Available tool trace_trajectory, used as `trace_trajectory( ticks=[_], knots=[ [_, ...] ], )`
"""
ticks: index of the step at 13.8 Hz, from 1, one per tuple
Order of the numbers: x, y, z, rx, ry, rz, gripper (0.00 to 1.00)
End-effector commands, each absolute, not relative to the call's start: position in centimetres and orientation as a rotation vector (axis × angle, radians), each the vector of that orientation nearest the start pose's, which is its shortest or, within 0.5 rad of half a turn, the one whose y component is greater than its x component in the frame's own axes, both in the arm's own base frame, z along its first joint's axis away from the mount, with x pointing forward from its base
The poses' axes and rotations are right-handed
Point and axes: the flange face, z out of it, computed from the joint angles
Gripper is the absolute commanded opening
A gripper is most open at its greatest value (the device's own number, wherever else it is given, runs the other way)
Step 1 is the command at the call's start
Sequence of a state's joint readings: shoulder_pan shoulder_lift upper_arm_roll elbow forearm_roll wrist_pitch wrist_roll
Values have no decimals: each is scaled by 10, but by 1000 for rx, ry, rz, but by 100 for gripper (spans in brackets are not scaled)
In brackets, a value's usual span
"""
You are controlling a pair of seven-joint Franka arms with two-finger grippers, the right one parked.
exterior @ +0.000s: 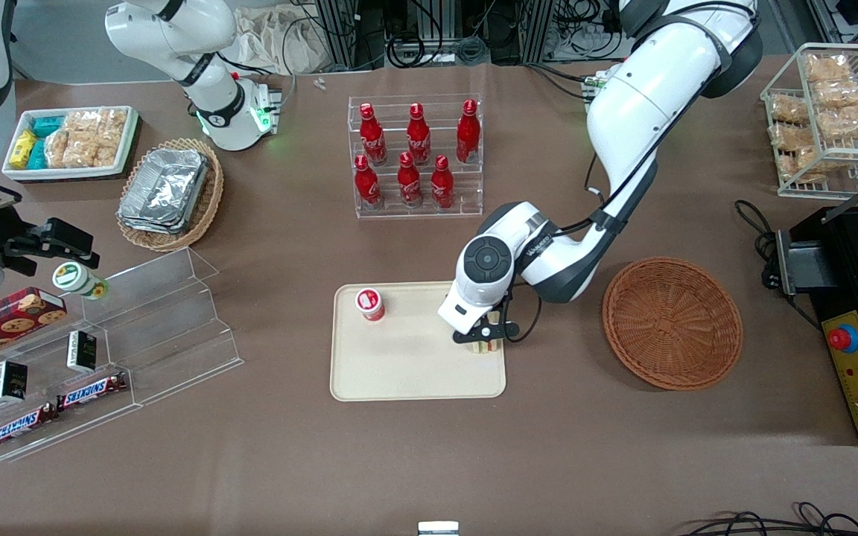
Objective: Place sandwich from basket to tray
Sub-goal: 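Lower the sandwich onto the tray beside the red cup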
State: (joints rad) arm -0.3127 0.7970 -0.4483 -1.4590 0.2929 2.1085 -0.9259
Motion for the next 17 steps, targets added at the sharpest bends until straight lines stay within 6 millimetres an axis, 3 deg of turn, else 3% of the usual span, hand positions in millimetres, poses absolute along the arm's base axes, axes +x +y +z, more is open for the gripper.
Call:
trace_trajectory(
  ticks=[1, 2, 3, 5, 7, 11, 12, 15, 17],
  knots=[
    [561, -440, 233, -3115, -154, 117, 29],
    [561, -438, 227, -3106, -151, 121, 92],
    [558, -441, 223, -3092, -128, 119, 100],
    [558, -440, 226, -3083, -121, 112, 100],
    [565, -438, 242, -3096, -141, 76, 100],
    [574, -430, 297, -3087, -346, -11, 100],
    [578, -423, 317, -3078, -409, -48, 100],
    [598, -371, 388, -3044, -548, -115, 100],
    [588, -345, 444, -3029, -643, -46, 100]
  ],
)
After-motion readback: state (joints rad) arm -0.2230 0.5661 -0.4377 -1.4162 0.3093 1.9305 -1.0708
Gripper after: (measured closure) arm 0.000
